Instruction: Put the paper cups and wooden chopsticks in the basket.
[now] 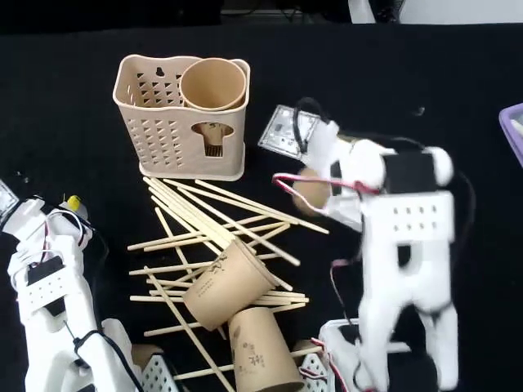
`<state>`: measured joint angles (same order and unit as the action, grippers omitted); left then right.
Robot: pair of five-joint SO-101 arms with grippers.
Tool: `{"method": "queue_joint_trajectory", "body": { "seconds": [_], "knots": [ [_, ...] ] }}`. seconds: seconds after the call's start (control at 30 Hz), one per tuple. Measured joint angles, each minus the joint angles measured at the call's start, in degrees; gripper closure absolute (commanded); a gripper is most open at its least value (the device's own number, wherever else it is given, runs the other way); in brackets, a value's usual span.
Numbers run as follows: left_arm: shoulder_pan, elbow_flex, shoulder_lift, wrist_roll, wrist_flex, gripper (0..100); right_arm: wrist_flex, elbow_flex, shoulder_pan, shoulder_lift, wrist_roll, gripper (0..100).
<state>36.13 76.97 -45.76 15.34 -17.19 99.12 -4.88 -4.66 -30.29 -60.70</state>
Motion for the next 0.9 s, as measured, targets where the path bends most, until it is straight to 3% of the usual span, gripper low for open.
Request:
{"method": "queue_joint_trajectory", "body": {
  "seconds": [0.13, 0.27, 0.4, 0.57, 0.9],
  "knots": [
    [0.0, 0.0, 0.0, 0.0, 0.0, 78, -1.0, 8.9, -6.8, -5.5, 1.4, 98.8],
    [0.0, 0.0, 0.0, 0.0, 0.0, 78, -7.5, 14.1, -14.6, -6.7, 8.5, 98.8],
    [0.0, 0.0, 0.0, 0.0, 0.1, 78, -15.4, 14.4, -20.2, -4.4, 9.8, 98.8],
    [0.0, 0.0, 0.0, 0.0, 0.1, 78, -20.9, 17.9, -22.0, 6.0, 9.9, 98.8],
    [0.0, 0.0, 0.0, 0.0, 0.1, 78, -20.7, 29.1, -23.5, 22.2, 9.9, 98.8]
  ]
}}
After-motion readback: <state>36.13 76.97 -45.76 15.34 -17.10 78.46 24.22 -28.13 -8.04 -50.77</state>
